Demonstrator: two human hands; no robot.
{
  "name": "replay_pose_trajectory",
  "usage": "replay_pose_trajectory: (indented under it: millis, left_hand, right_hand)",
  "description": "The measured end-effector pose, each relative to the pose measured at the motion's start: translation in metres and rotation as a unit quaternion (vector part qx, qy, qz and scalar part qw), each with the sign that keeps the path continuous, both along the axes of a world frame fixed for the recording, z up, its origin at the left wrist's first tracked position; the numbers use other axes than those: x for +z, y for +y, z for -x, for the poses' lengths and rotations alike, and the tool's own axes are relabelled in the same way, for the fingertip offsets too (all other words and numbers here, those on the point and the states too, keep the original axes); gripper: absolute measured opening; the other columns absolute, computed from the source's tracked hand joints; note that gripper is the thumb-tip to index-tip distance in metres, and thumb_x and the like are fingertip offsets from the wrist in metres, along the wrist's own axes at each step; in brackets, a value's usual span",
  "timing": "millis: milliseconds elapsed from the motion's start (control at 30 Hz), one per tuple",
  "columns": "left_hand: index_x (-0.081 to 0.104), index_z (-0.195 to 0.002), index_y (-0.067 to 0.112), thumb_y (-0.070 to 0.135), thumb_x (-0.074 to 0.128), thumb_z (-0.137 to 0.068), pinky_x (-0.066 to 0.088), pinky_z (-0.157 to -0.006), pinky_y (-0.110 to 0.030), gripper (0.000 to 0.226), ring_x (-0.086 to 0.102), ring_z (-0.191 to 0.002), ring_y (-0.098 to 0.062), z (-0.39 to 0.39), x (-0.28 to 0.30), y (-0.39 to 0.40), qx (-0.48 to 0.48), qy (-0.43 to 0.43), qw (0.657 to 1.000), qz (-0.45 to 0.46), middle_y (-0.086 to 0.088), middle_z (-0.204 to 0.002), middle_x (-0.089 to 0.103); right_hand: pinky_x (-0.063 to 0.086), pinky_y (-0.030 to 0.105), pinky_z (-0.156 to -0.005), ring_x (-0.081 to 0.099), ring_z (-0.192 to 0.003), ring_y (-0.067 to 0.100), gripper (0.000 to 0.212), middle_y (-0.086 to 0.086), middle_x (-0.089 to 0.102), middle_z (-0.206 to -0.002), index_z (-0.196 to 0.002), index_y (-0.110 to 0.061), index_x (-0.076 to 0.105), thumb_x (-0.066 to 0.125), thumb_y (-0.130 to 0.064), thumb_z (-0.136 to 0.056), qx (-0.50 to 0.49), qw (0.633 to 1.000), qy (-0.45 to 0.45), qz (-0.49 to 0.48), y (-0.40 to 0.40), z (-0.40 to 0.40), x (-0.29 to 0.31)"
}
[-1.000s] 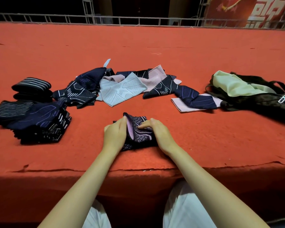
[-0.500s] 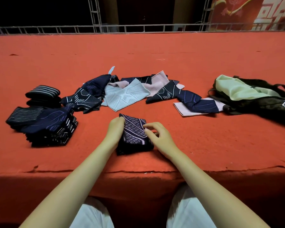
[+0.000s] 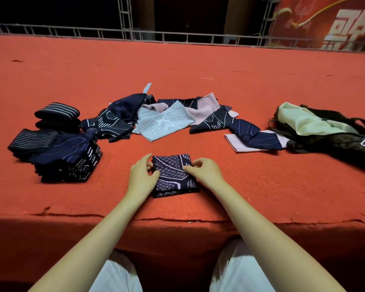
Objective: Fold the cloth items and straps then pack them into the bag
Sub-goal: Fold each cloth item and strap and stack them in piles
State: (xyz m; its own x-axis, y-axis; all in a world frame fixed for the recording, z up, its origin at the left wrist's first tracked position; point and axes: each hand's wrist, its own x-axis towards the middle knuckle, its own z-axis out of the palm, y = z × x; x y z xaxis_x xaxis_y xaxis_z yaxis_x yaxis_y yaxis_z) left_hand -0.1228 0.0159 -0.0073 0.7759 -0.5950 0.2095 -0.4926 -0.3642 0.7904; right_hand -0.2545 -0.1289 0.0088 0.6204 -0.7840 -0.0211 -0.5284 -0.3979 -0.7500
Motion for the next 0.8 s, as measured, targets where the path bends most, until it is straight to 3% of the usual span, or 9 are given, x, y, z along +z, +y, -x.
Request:
replay_pose_trajectory:
  millis: [133, 233, 333, 400, 467, 600, 700, 800]
  left_hand:
    - [0.049, -0.134, 0.016, 0.009, 0.064, -0.077, 0.041, -0.099, -0.038, 0.059, 0.054, -0.102, -0.024, 0.003, -0.001, 0.003, -0.005, -0.014, 1.0, 0.015, -0.001, -0.101, 0.059]
    - [0.047, -0.136, 0.019, 0.013, 0.063, -0.079, 0.037, -0.1, -0.032, 0.059, 0.051, -0.108, -0.023, 0.006, 0.0, 0.005, -0.006, -0.032, 0.999, 0.01, -0.004, -0.112, 0.057]
    - [0.044, -0.138, 0.022, 0.013, 0.062, -0.08, 0.041, -0.103, -0.038, 0.061, 0.05, -0.112, -0.022, 0.006, 0.0, 0.008, -0.018, -0.002, 0.999, 0.043, -0.005, -0.12, 0.051]
    - [0.041, -0.14, 0.02, 0.009, 0.061, -0.083, 0.042, -0.101, -0.031, 0.062, 0.051, -0.11, -0.018, 0.008, 0.002, 0.01, -0.026, 0.024, 0.997, 0.068, -0.005, -0.123, 0.045]
    - [0.039, -0.142, 0.019, 0.008, 0.059, -0.086, 0.042, -0.095, -0.025, 0.06, 0.05, -0.107, -0.014, 0.009, 0.005, 0.013, -0.029, 0.072, 0.993, 0.088, -0.006, -0.129, 0.041]
    - [0.035, -0.143, 0.02, 0.016, 0.054, -0.093, 0.043, -0.091, -0.028, 0.053, 0.057, -0.105, -0.021, -0.002, 0.014, 0.022, -0.019, 0.159, 0.98, 0.115, -0.011, -0.125, 0.052]
    - [0.033, -0.143, 0.02, 0.019, 0.048, -0.097, 0.043, -0.084, -0.025, 0.049, 0.058, -0.106, -0.023, -0.015, 0.034, 0.035, -0.01, 0.192, 0.97, 0.146, -0.007, -0.113, 0.058]
    - [0.034, -0.142, 0.021, 0.026, 0.046, -0.097, 0.044, -0.099, -0.033, 0.048, 0.057, -0.111, -0.019, -0.037, 0.053, 0.048, -0.001, 0.228, 0.957, 0.177, 0.0, -0.123, 0.056]
  right_hand:
    - [0.044, 0.031, -0.075, 0.062, -0.091, 0.019, 0.034, -0.002, 0.069, -0.095, -0.092, -0.02, 0.064, 0.071, -0.048, -0.075, 0.008, 0.998, 0.056, 0.015, 0.01, -0.009, 0.003]
    - [0.044, 0.033, -0.083, 0.055, -0.097, 0.015, 0.027, -0.002, 0.063, -0.102, -0.098, -0.022, 0.064, 0.07, -0.038, -0.076, -0.01, 0.997, -0.055, 0.055, 0.023, -0.006, -0.007]
    - [0.045, 0.025, -0.081, 0.058, -0.093, 0.011, 0.022, -0.004, 0.064, -0.1, -0.102, -0.017, 0.059, 0.067, -0.013, -0.082, -0.002, 0.978, -0.209, -0.019, 0.041, -0.001, -0.004]
    - [0.046, 0.02, -0.084, 0.058, -0.095, 0.008, 0.03, -0.004, 0.063, -0.104, -0.108, -0.016, 0.055, 0.064, -0.003, -0.083, 0.01, 0.964, -0.261, -0.052, 0.051, -0.003, 0.004]
    - [0.047, 0.017, -0.086, 0.058, -0.099, 0.008, 0.038, -0.002, 0.061, -0.109, -0.116, -0.016, 0.053, 0.06, 0.003, -0.083, 0.021, 0.952, -0.297, -0.07, 0.059, -0.009, 0.014]
    - [0.048, 0.014, -0.083, 0.062, -0.093, 0.001, 0.044, 0.003, 0.063, -0.111, -0.125, -0.012, 0.051, 0.053, 0.008, -0.086, 0.04, 0.938, -0.333, -0.091, 0.072, -0.03, 0.041]
    - [0.052, 0.027, -0.088, 0.063, -0.095, 0.011, 0.043, 0.013, 0.065, -0.113, -0.125, -0.012, 0.053, 0.052, 0.007, -0.087, 0.062, 0.931, -0.345, -0.103, 0.084, -0.055, 0.064]
    - [0.051, 0.024, -0.083, 0.062, -0.089, 0.01, 0.039, 0.008, 0.066, -0.105, -0.118, -0.016, 0.056, 0.053, 0.006, -0.086, 0.079, 0.924, -0.358, -0.104, 0.1, -0.083, 0.087]
